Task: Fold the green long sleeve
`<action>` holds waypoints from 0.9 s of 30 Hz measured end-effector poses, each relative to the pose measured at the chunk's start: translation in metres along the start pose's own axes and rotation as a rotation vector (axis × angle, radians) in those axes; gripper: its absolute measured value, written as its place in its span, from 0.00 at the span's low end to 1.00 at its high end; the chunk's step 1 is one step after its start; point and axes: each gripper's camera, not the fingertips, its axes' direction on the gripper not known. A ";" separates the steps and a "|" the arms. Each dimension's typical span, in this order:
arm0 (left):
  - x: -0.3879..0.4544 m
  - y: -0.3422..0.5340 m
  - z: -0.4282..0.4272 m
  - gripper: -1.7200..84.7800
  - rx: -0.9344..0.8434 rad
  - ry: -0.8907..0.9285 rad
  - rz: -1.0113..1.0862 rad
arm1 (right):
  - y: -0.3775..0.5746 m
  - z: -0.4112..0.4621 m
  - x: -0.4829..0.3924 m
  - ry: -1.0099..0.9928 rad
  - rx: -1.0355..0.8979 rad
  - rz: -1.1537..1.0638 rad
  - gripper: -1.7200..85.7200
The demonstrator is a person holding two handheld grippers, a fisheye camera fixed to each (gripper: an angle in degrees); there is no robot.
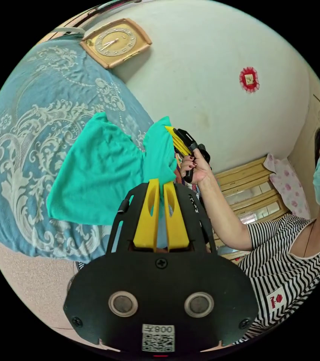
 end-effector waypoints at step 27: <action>-0.137 -0.036 -0.247 0.05 0.102 0.010 -0.353 | -0.013 0.312 -0.041 0.310 -0.325 -0.042 0.06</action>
